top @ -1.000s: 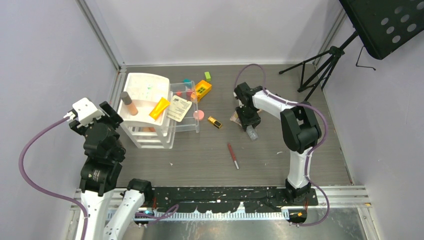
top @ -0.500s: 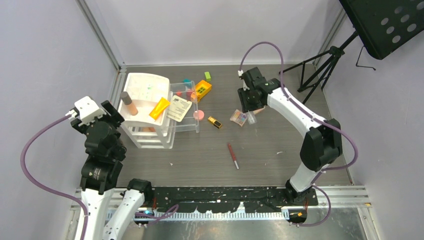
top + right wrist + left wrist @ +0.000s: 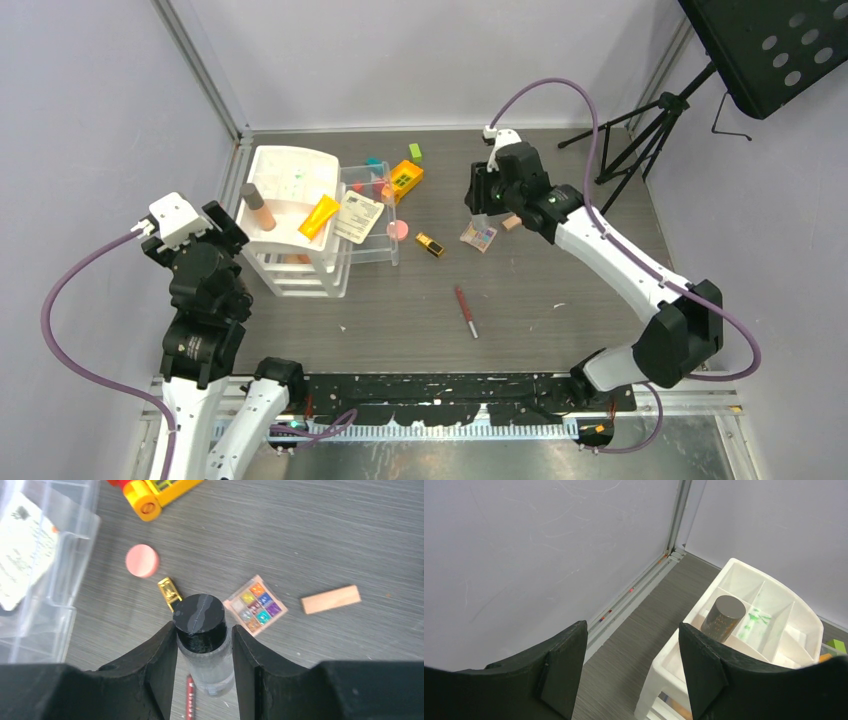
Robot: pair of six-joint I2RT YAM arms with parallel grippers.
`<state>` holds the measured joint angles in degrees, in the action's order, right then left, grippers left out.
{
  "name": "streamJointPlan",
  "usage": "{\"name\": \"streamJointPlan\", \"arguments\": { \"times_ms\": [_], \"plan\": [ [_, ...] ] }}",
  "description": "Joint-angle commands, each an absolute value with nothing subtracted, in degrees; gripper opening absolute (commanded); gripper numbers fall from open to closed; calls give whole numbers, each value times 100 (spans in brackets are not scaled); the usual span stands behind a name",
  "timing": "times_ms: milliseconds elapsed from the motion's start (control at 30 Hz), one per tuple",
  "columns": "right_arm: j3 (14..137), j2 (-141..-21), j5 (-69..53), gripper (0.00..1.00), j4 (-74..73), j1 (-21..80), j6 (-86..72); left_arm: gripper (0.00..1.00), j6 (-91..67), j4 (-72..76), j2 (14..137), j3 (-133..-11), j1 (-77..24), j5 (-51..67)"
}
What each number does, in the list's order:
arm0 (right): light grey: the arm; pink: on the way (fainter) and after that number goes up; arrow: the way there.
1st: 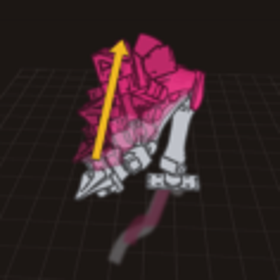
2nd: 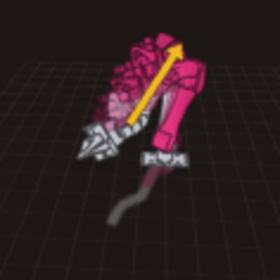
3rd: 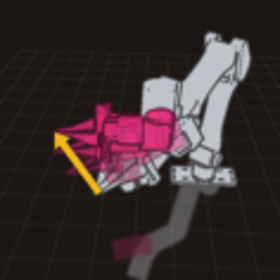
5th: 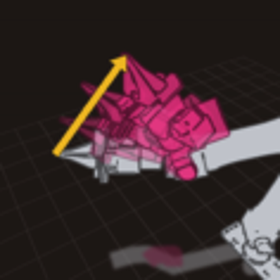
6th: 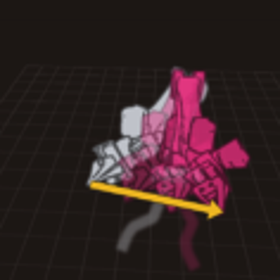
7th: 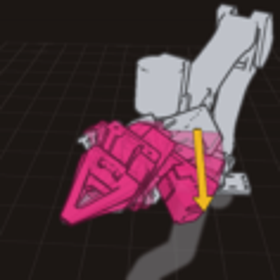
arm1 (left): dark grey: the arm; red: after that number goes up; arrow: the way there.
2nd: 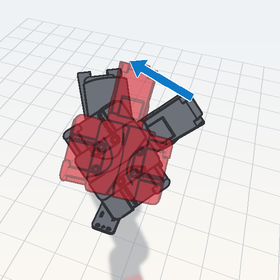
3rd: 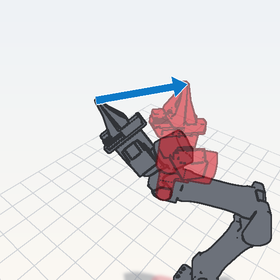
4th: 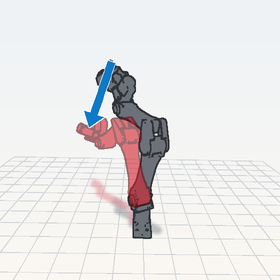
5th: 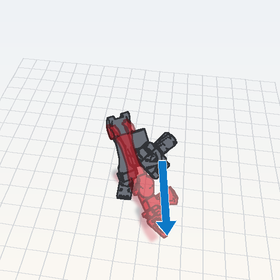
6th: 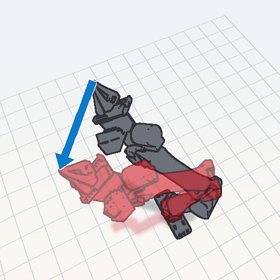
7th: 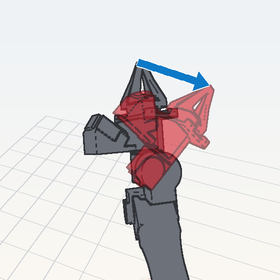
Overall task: Organize the makeup
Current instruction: Pick up the makeup from the center of the board.
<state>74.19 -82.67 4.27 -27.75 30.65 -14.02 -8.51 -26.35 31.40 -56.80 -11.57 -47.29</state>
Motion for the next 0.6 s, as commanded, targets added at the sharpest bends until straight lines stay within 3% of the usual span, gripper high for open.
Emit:
{"name": "streamJointPlan", "arguments": {
  "times_ms": [0,267,567],
  "plan": [
    [7181,-7916,220,0,-1449,3277,-1801,69,-870,-2360,3121,-5703,-1171,-4679],
    [7084,-7941,-264,0,-261,3739,-2723,69,-871,-2368,3134,-5699,-1199,-4674],
    [7640,-8486,-783,0,-21,4085,-3851,69,-868,-2367,3161,-5695,-1205,-4647]
  ]
}}
